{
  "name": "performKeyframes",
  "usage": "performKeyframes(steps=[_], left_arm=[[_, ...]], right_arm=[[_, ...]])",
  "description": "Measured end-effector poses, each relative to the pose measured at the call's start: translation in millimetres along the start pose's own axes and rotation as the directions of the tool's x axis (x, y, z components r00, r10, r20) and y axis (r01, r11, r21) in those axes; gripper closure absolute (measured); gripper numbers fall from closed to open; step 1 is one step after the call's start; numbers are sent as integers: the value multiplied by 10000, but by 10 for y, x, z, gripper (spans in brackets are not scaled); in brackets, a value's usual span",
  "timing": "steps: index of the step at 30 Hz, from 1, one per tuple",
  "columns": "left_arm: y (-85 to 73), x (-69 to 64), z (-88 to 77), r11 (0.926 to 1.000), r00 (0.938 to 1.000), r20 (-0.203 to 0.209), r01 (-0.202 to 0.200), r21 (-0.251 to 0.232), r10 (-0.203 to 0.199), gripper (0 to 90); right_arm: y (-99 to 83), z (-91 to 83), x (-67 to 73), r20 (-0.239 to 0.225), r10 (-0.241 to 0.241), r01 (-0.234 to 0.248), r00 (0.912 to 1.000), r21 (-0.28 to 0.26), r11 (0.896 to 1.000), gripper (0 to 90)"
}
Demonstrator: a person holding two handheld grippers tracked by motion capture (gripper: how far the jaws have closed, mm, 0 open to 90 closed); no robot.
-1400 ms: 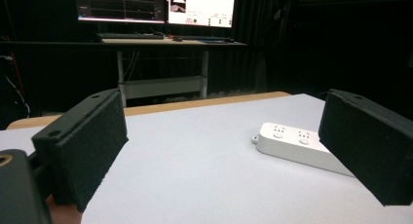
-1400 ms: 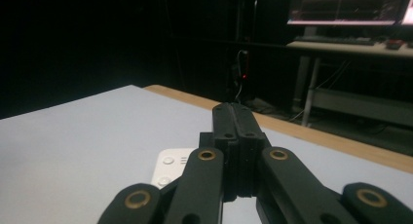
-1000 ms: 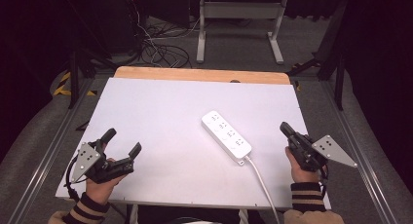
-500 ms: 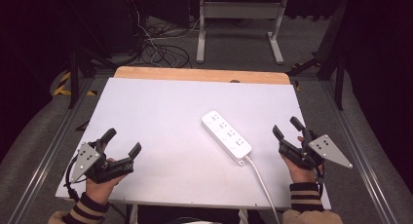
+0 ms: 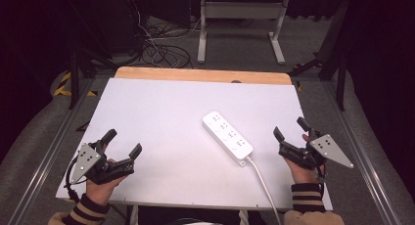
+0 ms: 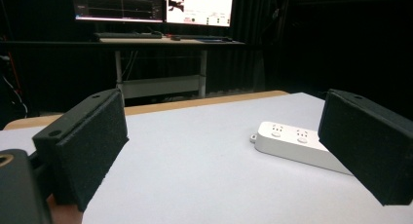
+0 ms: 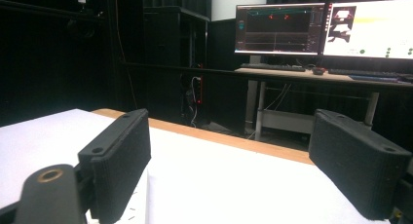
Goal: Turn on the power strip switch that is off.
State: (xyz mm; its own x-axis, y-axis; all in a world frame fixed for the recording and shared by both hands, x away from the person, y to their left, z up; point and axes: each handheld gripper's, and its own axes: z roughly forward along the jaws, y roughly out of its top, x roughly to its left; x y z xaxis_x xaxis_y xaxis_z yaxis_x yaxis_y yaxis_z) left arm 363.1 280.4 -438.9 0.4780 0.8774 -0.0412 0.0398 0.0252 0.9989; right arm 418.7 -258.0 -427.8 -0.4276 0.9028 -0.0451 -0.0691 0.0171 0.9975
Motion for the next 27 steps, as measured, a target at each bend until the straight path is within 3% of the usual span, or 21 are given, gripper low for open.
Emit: performKeyframes(steps=[13, 27], left_arm=[[0, 1, -26, 10000, 10000, -87, -6, 1, 6, 45], [-4, -1, -53, 10000, 9999, -135, -32, 14, 33, 47]], right_arm=[[-32, 64, 49, -184, -250, 260, 9995, 556, 9981, 168], [-40, 104, 67, -272, -322, 341, 9991, 692, 9970, 176]])
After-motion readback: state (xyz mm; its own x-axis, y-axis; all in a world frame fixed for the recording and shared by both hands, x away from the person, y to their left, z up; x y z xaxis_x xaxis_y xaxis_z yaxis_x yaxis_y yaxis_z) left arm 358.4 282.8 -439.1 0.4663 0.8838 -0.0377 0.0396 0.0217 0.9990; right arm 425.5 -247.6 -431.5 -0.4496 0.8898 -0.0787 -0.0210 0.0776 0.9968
